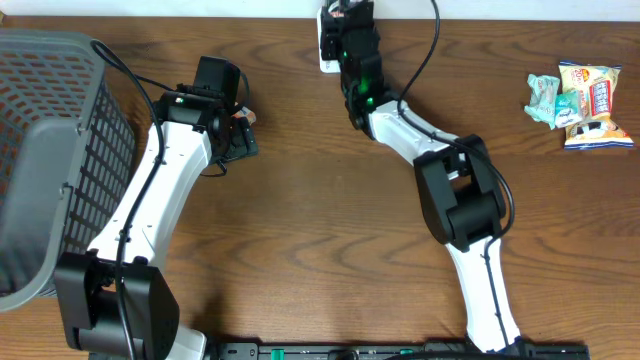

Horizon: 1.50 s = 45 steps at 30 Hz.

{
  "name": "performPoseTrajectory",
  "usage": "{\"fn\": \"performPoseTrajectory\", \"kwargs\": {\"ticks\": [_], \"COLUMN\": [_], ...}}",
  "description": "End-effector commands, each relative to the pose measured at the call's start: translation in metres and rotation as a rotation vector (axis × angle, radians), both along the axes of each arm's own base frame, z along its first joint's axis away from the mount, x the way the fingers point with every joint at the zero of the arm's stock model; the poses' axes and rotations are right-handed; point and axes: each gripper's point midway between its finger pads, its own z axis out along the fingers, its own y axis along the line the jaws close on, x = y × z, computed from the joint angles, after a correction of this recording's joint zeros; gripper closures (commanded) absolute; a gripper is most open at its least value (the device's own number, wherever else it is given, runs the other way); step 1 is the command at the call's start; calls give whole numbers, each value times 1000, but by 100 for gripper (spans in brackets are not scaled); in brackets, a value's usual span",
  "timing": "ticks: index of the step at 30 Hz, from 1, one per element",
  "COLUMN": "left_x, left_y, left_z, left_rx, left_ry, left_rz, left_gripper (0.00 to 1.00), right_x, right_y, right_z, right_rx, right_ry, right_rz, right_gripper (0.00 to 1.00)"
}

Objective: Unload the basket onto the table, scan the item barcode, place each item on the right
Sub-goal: 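Raise the Zam-Buk tin up to the scanner with the right gripper, then carry the tin right and drop it onto the scanned-item pile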

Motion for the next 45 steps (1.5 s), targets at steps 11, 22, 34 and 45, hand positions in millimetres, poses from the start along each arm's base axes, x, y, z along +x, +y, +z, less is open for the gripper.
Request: {"fn": "performPoseTrajectory", "kwargs": {"ticks": [11, 22, 34, 45], "left_x": [-2, -2, -2, -2], "left_y": [5, 5, 5, 5], "left_z": [-3, -3, -3, -3], "left_rx": [23, 23, 23, 23], "left_ry": [11, 11, 11, 11], "left_rz": [2, 2, 2, 2], "left_gripper": [2, 2, 2, 2], "right_x": [3, -6, -39, -93], "right_y": [-14, -62, -278, -424], "right_z": [23, 64, 42, -13], "right_rx": [3, -57, -283, -256], "right_ry": [-46, 69, 427, 721], "right_rz": [-63, -148, -568, -741], "right_gripper": [48, 48, 43, 20]}}
